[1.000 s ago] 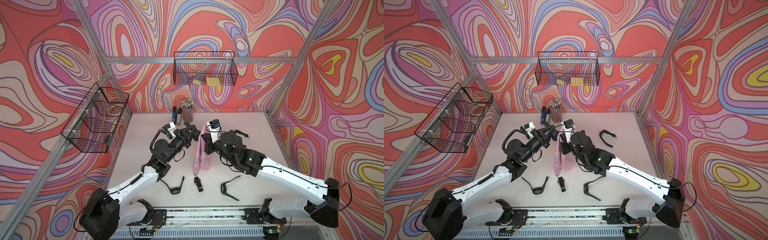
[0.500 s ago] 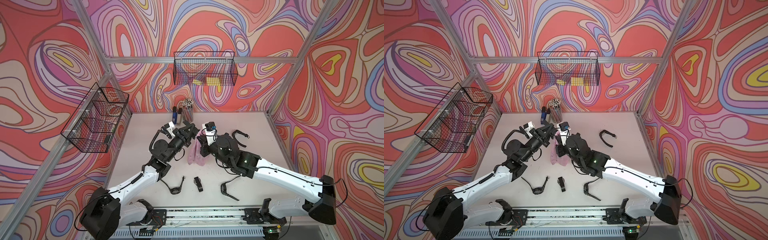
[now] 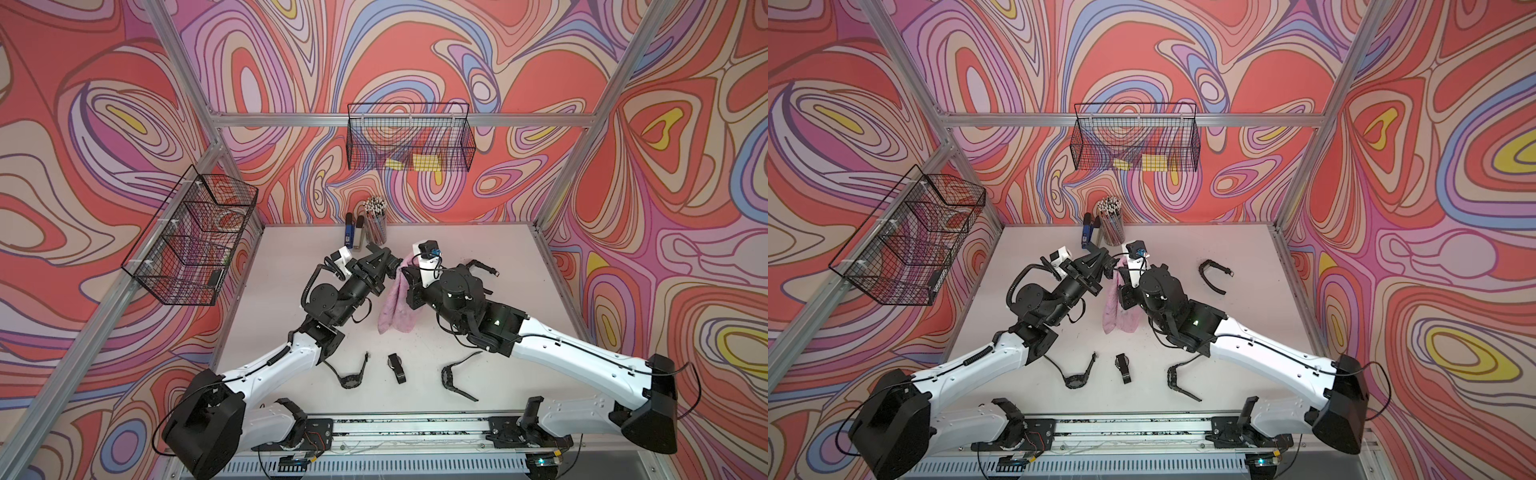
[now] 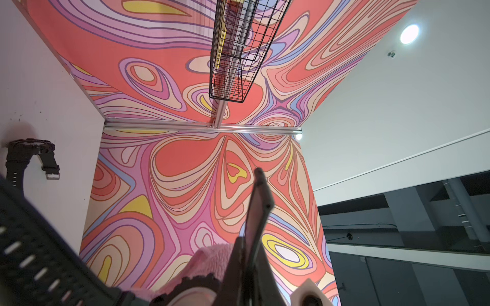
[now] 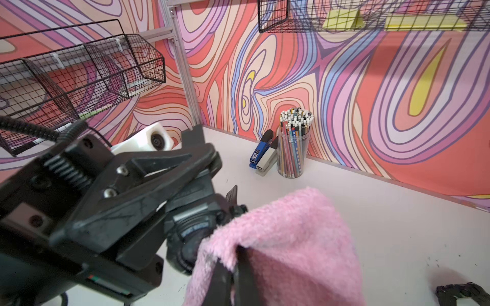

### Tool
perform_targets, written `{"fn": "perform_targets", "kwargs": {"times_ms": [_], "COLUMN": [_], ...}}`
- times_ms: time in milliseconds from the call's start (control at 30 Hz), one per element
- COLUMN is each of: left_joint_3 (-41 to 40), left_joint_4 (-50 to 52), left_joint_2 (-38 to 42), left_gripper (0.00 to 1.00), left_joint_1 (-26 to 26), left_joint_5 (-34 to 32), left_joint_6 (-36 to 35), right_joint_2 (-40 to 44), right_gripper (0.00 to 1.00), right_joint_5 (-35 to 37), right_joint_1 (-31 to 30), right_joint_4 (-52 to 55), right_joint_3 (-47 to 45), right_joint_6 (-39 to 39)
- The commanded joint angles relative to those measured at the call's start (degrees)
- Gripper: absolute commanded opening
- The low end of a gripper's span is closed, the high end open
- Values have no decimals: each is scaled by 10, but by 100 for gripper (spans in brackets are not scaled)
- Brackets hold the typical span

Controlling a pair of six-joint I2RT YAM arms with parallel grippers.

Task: Wipe the watch dial
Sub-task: Wipe the dirt from the watch dial.

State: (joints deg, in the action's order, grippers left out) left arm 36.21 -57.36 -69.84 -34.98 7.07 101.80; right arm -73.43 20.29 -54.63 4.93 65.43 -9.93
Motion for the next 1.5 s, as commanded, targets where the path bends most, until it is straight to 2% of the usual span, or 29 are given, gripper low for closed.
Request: {"fn": "perform_targets", "kwargs": {"times_ms": [0,233,367,600,800,967,1200,1467], "left_joint_3": [-22,-61,-61,-107,-119,-116,-119,-111], "left_joint_4": [-85,-155,-177,-179,-178,-179,-175,-178], "left_joint_2": [-2,-45,-68,-52,-38,-35,-27,-37], "left_gripper": [0,0,0,0,0,0,0,0], "left_joint_1": [-21,-43,-49,-51,-52,-52,-52,-53], "left_joint_5": [7,-49,-61,-96,-103,-103,-109,-107], "left_joint_6": [56,119,135,146,146,145,144,143], "right_joint_2": [8,27,16,3,5,12,16,-9], "right_gripper": [0,0,0,0,0,0,0,0], "right_joint_5": [11,-46,-59,-57,4,-45,-73,-47], "right_joint_1": [15,13,-13,-51,-42,11,10,-57], "right_joint_4": [10,21,7,-2,8,12,20,9], "right_joint_3": [16,-23,-46,-70,-74,-79,-86,-85], "right_joint_6": [16,2,-4,-10,-4,-25,-38,-29]}}
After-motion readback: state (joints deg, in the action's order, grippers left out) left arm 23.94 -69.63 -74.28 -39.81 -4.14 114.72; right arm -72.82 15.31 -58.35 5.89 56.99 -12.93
